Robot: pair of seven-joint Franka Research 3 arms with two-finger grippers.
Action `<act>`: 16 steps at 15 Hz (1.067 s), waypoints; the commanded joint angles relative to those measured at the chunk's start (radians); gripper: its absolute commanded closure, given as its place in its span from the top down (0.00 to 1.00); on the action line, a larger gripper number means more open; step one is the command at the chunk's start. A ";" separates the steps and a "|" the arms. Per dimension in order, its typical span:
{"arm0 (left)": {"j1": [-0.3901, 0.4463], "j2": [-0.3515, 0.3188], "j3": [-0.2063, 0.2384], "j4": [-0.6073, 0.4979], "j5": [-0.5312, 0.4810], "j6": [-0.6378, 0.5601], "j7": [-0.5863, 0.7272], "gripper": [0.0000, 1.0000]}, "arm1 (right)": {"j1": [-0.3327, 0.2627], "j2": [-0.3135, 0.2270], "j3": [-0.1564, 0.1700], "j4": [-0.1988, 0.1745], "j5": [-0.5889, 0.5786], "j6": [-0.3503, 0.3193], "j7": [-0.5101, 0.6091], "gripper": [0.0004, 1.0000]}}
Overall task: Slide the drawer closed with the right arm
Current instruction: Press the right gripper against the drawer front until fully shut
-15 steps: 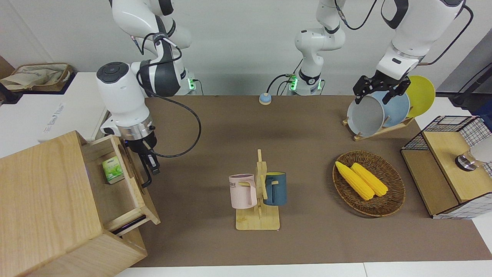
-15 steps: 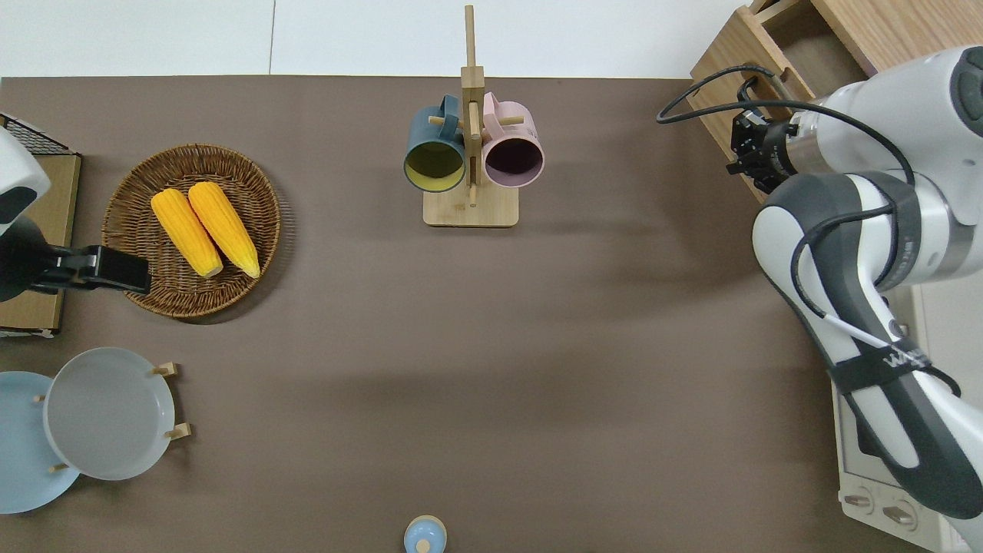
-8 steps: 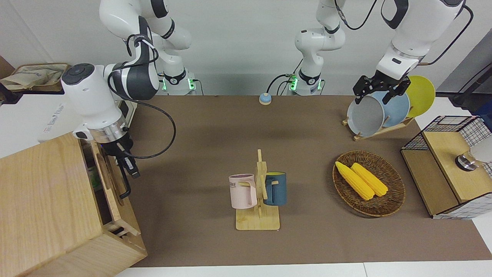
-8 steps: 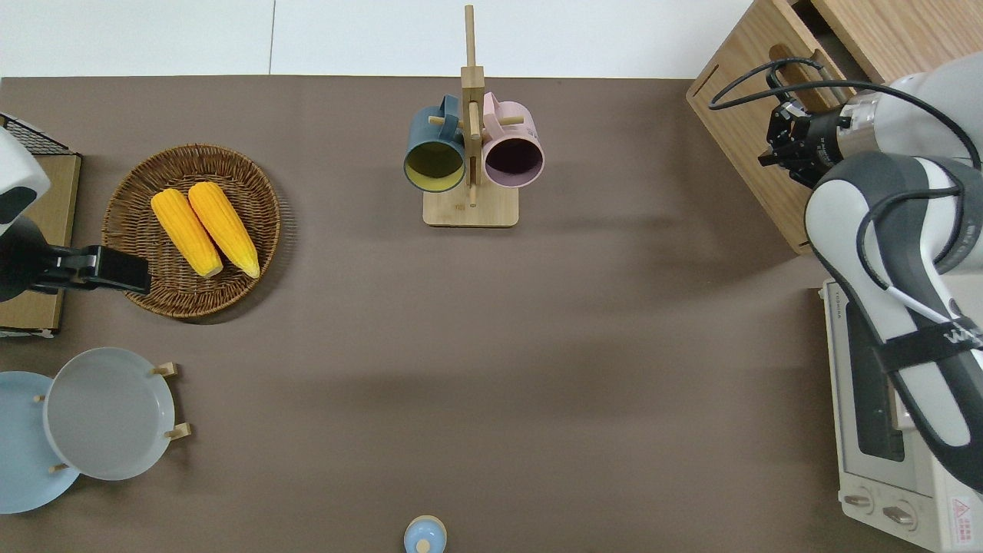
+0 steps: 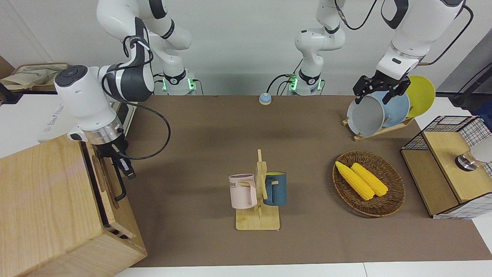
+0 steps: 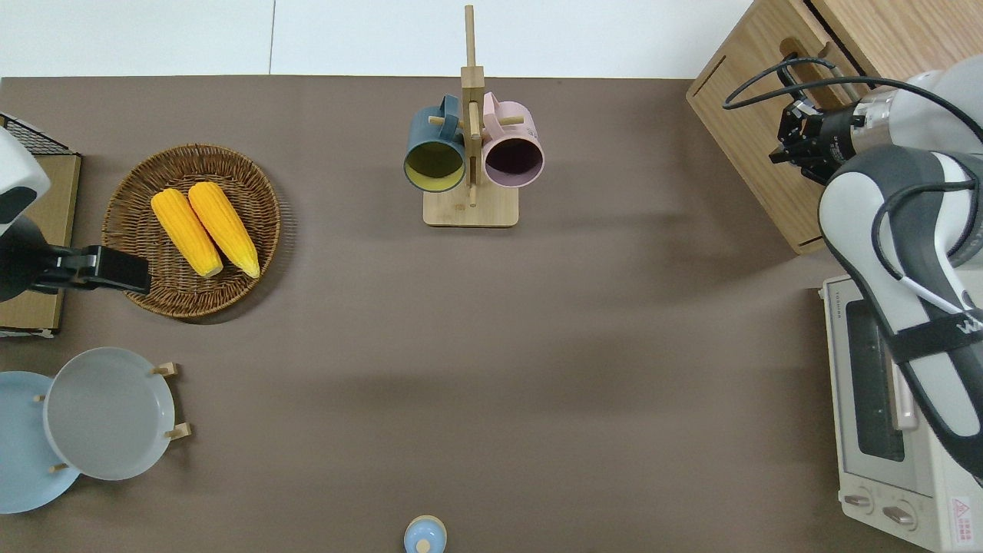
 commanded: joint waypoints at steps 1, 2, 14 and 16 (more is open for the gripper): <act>0.004 0.011 -0.006 0.026 0.017 -0.020 0.010 0.99 | -0.039 0.028 0.027 0.032 0.034 0.014 -0.060 0.00; 0.004 0.011 -0.006 0.026 0.017 -0.020 0.010 0.99 | -0.056 0.028 0.037 0.034 0.034 0.018 -0.068 0.00; 0.004 0.011 -0.006 0.026 0.017 -0.020 0.010 0.99 | -0.086 0.038 0.082 0.046 0.014 0.015 -0.104 0.00; 0.004 0.011 -0.006 0.024 0.017 -0.020 0.010 0.99 | -0.063 0.035 0.082 0.045 0.016 0.005 -0.103 0.00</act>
